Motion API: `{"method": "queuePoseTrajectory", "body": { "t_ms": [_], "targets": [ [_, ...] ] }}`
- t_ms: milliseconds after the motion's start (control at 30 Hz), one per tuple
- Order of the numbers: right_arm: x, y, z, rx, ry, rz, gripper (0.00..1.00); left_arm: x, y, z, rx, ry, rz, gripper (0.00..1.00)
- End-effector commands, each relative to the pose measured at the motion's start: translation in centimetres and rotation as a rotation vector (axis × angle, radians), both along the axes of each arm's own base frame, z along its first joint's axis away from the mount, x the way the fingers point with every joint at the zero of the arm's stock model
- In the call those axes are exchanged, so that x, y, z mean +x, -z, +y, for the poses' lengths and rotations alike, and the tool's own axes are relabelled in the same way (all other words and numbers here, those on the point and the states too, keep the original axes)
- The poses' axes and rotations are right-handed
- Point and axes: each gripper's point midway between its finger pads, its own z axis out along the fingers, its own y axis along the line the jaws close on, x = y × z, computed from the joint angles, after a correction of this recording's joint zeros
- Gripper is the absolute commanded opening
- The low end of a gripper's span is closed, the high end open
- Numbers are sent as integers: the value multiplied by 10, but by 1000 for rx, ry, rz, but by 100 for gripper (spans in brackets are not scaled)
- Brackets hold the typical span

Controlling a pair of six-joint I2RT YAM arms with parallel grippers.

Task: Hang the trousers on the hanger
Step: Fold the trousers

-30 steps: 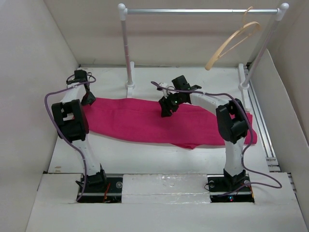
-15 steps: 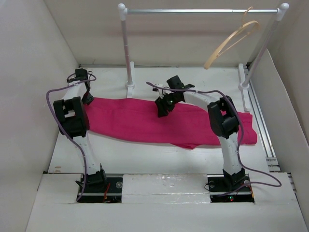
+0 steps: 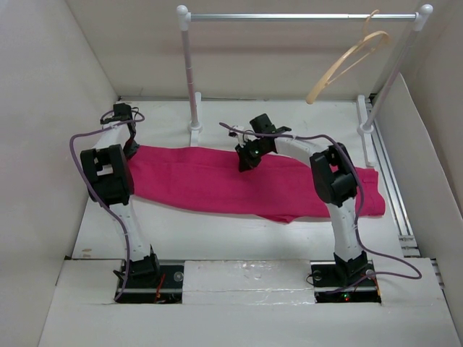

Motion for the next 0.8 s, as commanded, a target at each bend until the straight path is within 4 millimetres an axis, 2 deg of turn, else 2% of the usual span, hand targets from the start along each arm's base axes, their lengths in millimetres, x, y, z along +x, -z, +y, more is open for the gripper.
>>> {"method": "queuePoseTrajectory", "body": {
  "t_ms": [0,33,67,100,167,200,267,300,333,400,500,533,600,633,700,733,767],
  "targets": [
    [-4,-45,5,72,1,-74,0,2,-47,7,48,-36,-119,0],
    [-5,-52,9,82,2,-94,0,-2,-49,6,48,-42,-124,0],
    [-10,-53,5,79,15,-86,0,-4,-63,5,51,-46,-160,0],
    [-10,-70,4,95,20,-120,0,-4,-70,5,49,-53,-186,0],
    [-13,-80,1,82,44,-152,0,-10,-87,3,50,-62,-230,0],
    [-21,-89,0,82,43,-169,0,-13,-92,2,50,-68,-244,0],
    [-25,-94,-5,67,59,-194,0,-23,-109,1,60,-85,-286,0],
    [-31,-89,-10,51,66,-188,0,-27,-113,1,64,-91,-298,0],
    [-33,-102,-14,58,78,-216,0,-37,-122,2,65,-105,-326,0],
    [-40,-107,-21,57,93,-224,0,-47,-132,5,72,-123,-356,0],
    [-57,-119,-34,68,113,-250,0,-72,-157,10,88,-157,-421,0],
    [-68,-126,-41,76,117,-257,0,-84,-181,12,121,-167,-474,0],
    [-81,-135,-45,89,116,-269,0,-101,-202,13,152,-187,-507,0],
    [-88,-138,-48,95,117,-265,0,-113,-226,11,164,-201,-562,0],
    [-102,-158,-55,131,123,-288,0,-131,-241,6,175,-227,-574,0],
    [-113,-169,-57,156,130,-296,0,-150,-256,-2,195,-239,-610,0],
    [-113,-170,-57,156,131,-296,0,-150,-256,-2,195,-239,-611,0]
  ]
}}
